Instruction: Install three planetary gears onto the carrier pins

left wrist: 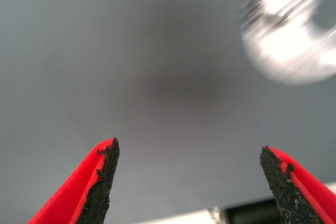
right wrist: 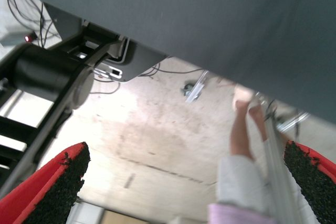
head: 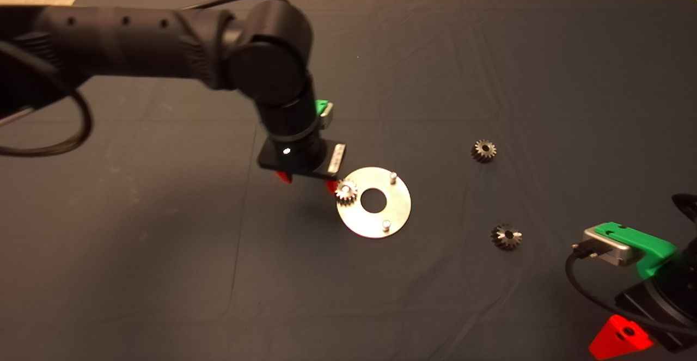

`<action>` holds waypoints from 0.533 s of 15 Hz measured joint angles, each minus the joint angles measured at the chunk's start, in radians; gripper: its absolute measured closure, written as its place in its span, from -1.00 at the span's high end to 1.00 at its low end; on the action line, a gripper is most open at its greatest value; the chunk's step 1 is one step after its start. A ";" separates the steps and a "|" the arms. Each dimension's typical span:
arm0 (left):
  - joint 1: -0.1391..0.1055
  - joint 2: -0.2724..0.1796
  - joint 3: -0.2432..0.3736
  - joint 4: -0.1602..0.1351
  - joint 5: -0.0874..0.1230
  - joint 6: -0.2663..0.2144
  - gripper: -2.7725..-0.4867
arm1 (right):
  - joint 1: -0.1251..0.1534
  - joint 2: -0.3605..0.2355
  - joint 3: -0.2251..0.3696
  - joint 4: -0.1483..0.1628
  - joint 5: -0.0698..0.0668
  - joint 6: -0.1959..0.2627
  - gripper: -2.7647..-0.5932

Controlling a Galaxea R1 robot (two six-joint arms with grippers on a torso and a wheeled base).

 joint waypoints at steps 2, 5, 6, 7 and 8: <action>0.000 -0.154 0.127 0.000 0.008 -0.034 0.35 | 0.000 0.011 -0.108 0.000 -0.001 -0.136 0.99; -0.001 -0.333 0.331 -0.019 0.015 -0.070 0.48 | 0.000 0.104 -0.335 -0.001 -0.002 -0.314 0.99; -0.004 -0.362 0.387 -0.029 0.019 -0.077 0.48 | 0.000 0.150 -0.389 -0.001 -0.002 -0.385 0.99; -0.006 -0.384 0.438 -0.039 0.021 -0.087 0.55 | 0.000 0.191 -0.429 -0.001 0.001 -0.451 0.99; -0.006 -0.414 0.475 -0.054 0.021 -0.097 0.60 | 0.000 0.228 -0.472 -0.001 0.007 -0.519 0.99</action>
